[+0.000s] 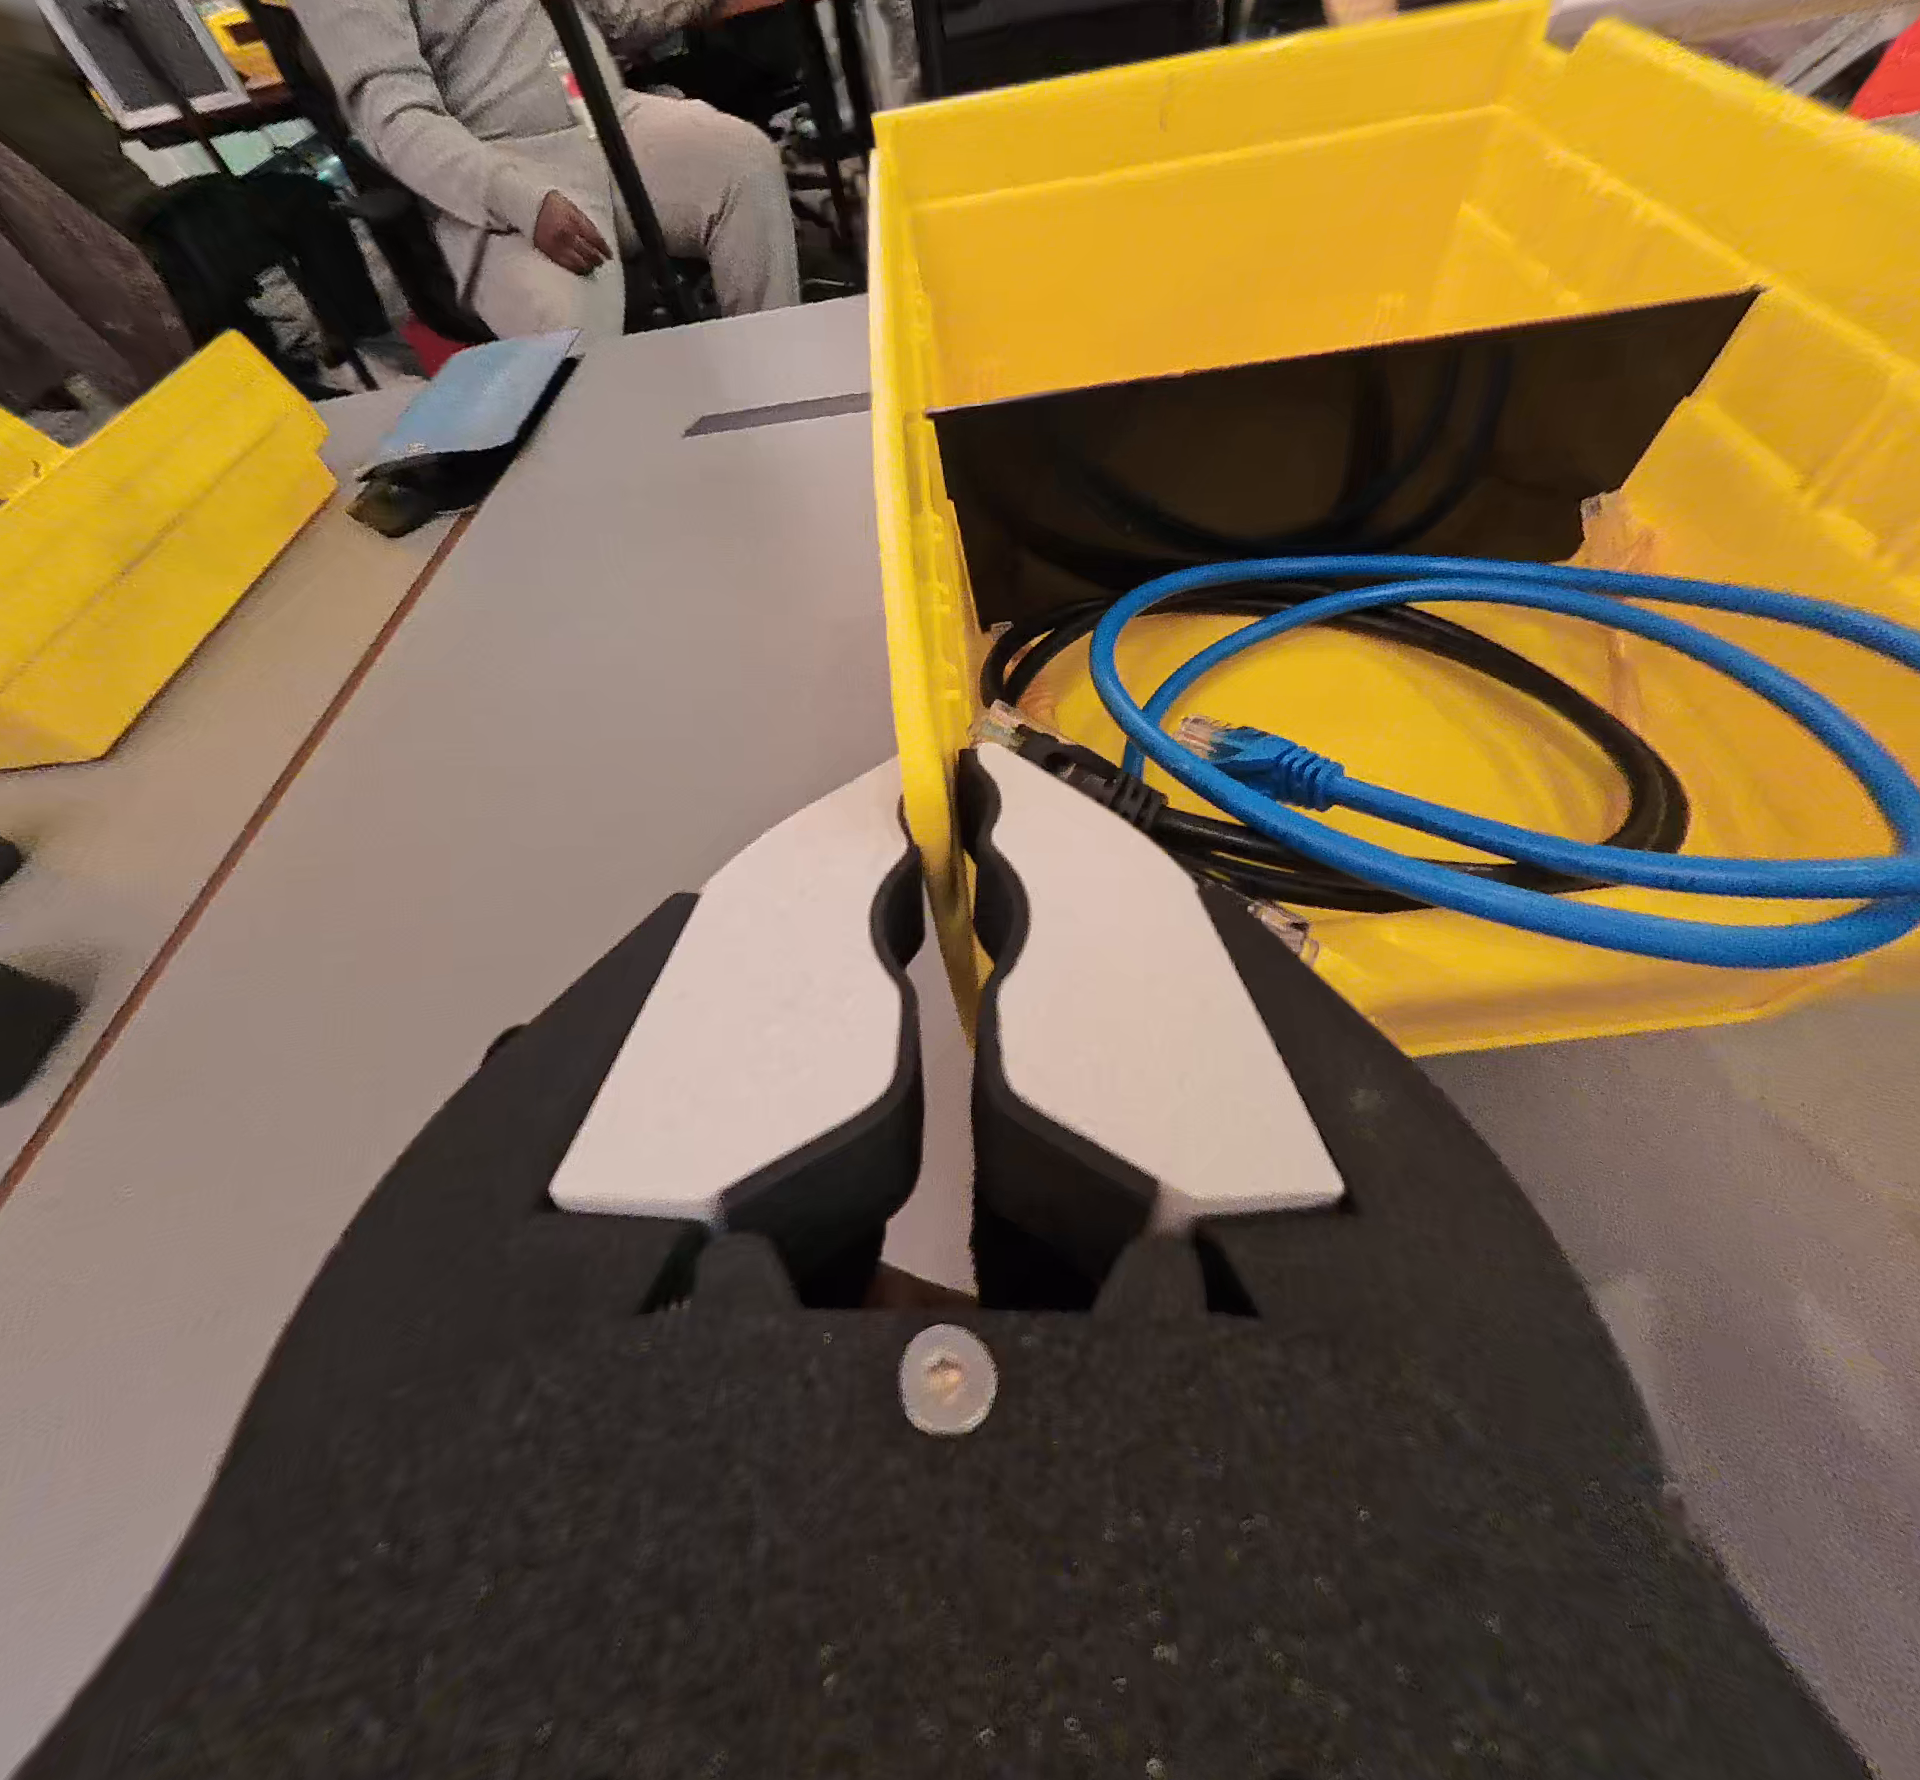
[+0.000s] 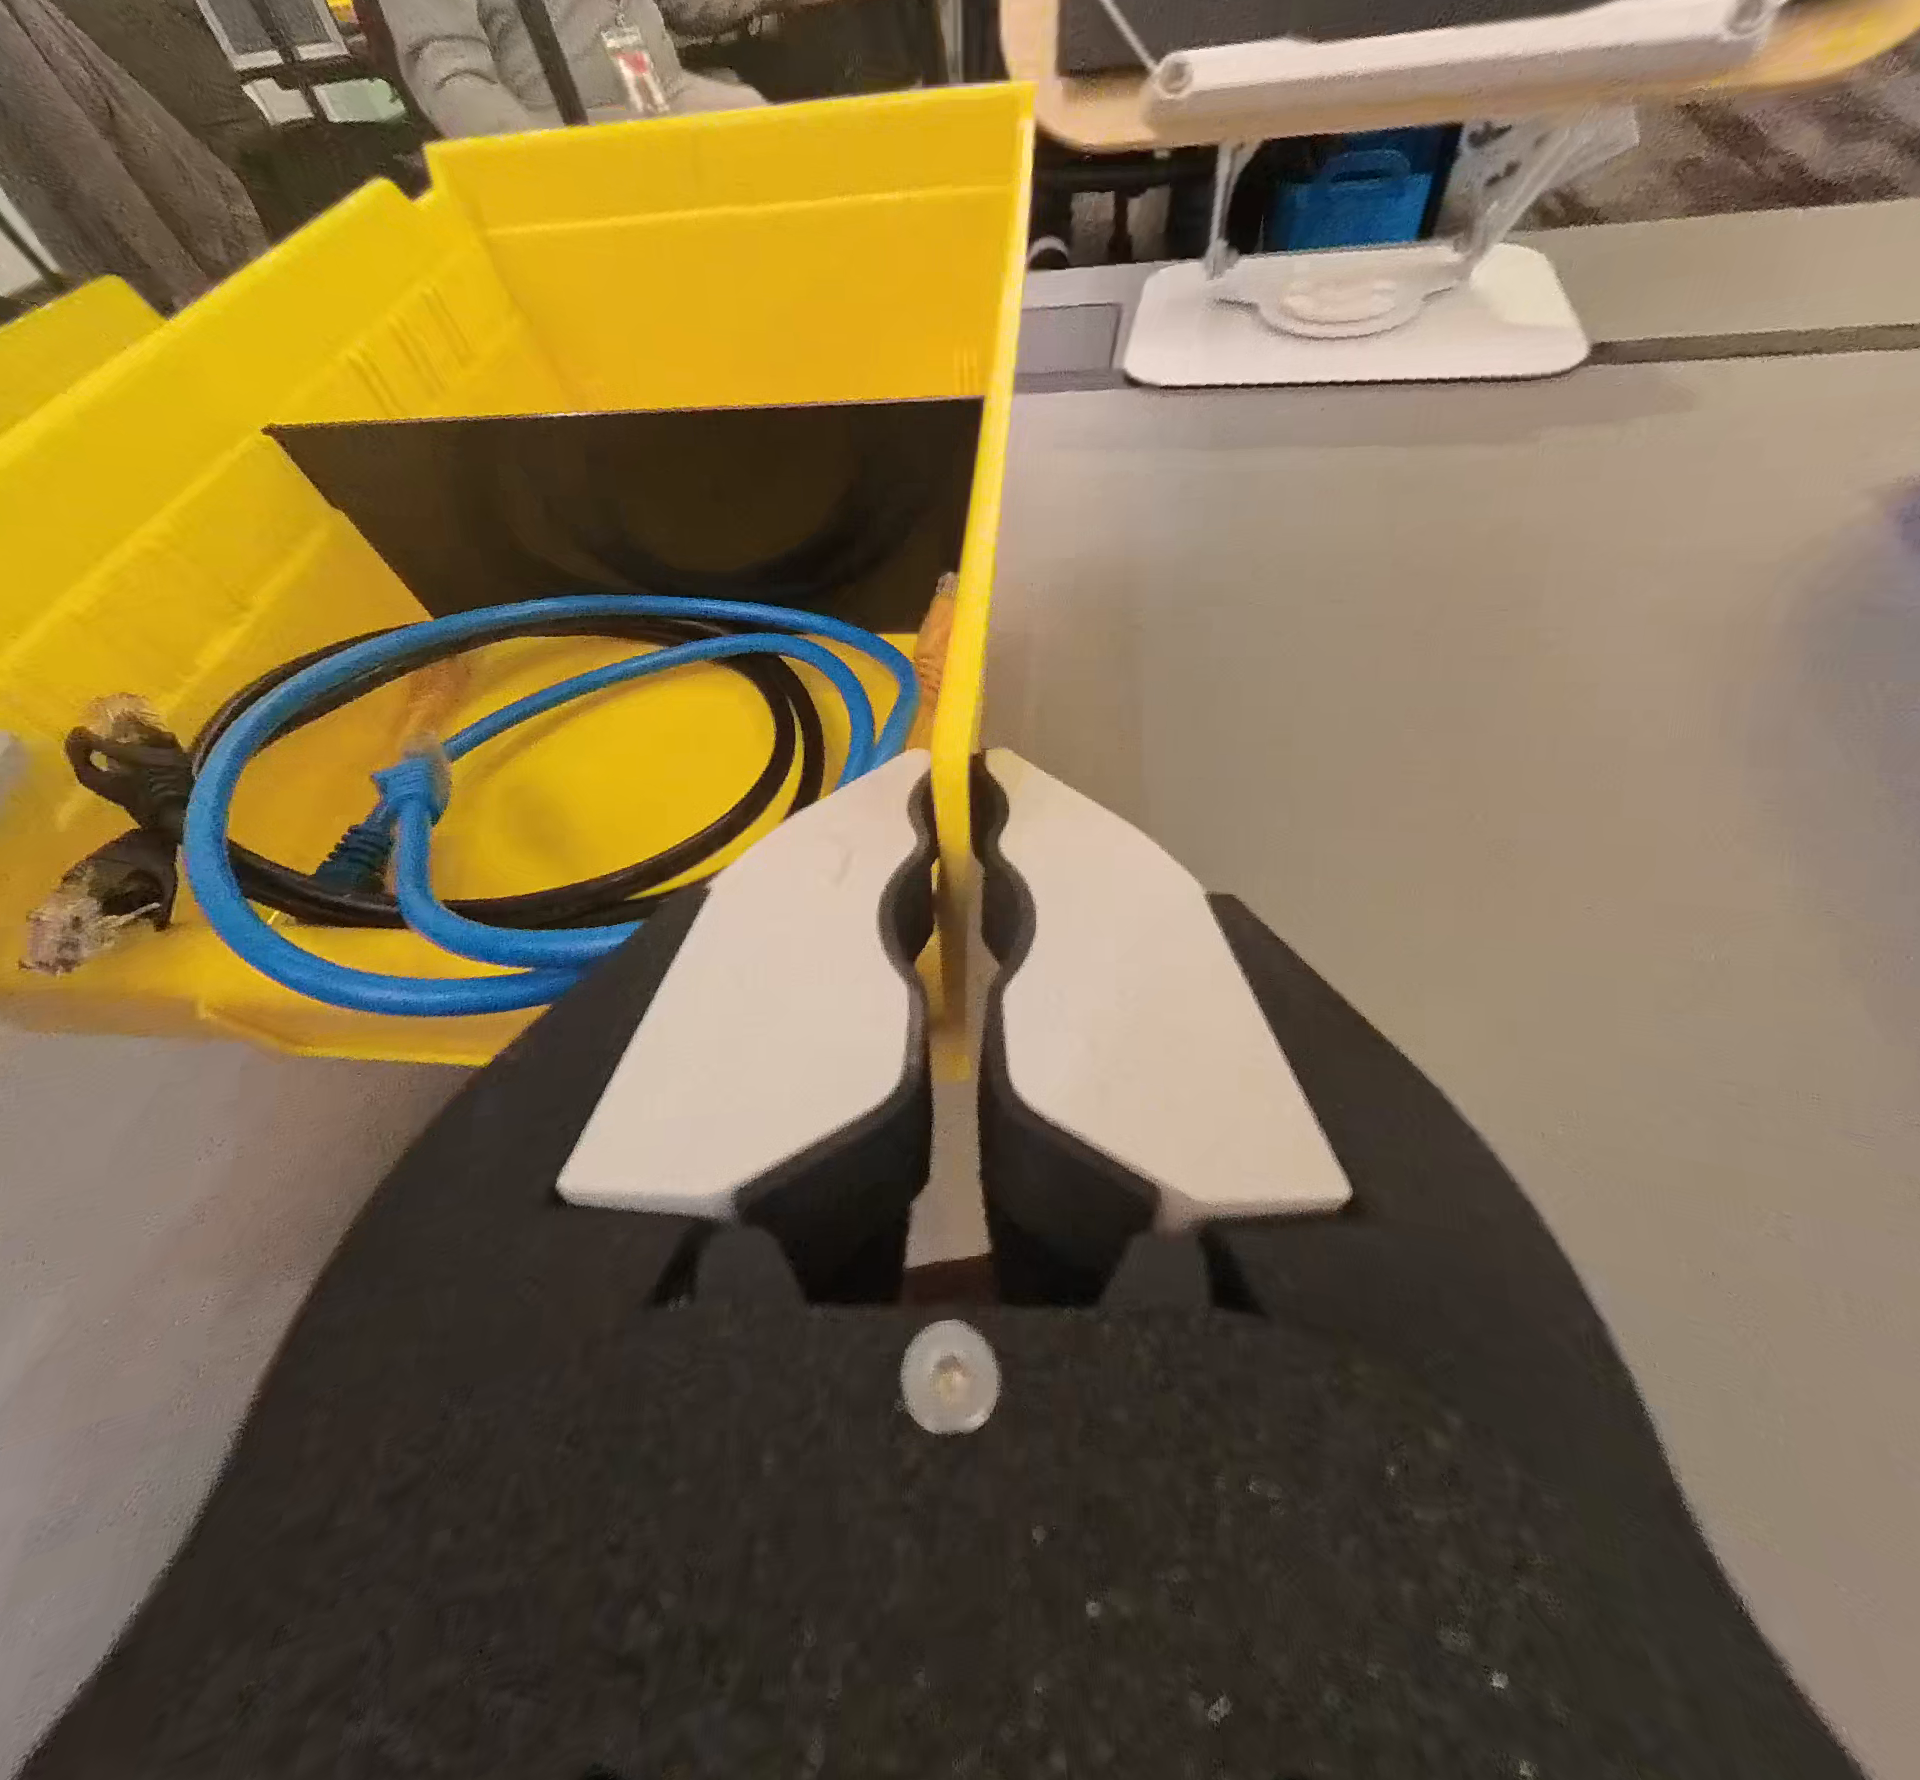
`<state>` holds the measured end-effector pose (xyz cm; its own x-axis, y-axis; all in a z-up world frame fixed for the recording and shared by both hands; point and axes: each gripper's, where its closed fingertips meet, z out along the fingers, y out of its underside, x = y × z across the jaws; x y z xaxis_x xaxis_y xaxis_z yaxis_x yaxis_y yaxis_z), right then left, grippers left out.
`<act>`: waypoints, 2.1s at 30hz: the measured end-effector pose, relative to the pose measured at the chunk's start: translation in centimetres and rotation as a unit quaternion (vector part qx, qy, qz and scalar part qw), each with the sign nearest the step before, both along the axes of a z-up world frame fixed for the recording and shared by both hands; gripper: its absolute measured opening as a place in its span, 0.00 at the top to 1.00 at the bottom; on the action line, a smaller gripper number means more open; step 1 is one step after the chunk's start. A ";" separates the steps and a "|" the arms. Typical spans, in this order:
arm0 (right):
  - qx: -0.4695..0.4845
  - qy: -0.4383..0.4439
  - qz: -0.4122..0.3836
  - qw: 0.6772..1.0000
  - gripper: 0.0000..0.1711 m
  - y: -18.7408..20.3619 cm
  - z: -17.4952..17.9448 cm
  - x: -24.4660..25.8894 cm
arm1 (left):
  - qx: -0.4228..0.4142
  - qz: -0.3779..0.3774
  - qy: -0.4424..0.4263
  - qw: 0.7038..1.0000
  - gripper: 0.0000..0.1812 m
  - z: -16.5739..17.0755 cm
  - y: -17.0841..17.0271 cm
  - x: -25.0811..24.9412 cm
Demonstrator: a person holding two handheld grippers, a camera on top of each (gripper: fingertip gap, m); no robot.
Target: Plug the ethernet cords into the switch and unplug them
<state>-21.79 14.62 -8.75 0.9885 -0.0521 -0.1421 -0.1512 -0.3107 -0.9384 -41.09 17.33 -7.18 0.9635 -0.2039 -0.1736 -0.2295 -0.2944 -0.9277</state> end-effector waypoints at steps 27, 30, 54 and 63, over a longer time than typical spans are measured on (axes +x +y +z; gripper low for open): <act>-0.091 0.101 0.332 0.933 0.79 -5.6 -0.7 -3.0 | -0.049 -0.007 -0.078 0.996 0.85 -1.7 1.9 -8.0; -0.063 0.104 0.291 0.949 0.79 -9.0 -2.4 5.4 | -0.014 -0.024 -0.107 0.994 0.82 1.2 -0.7 -6.1; -0.008 0.016 0.109 0.994 0.83 -16.3 -3.6 24.2 | -0.138 -0.372 -0.121 0.910 0.79 -5.3 -14.1 15.1; -0.009 0.024 0.099 0.995 0.84 -16.5 -3.6 24.8 | -0.143 -0.357 -0.150 0.911 0.78 -5.2 -12.9 14.8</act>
<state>2.98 -1.90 -12.31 0.9716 0.1398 -0.1911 -0.1308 -0.3557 -0.9254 -26.29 4.40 -12.34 0.5626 -0.7929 0.2338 -0.2070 -0.4090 -0.8888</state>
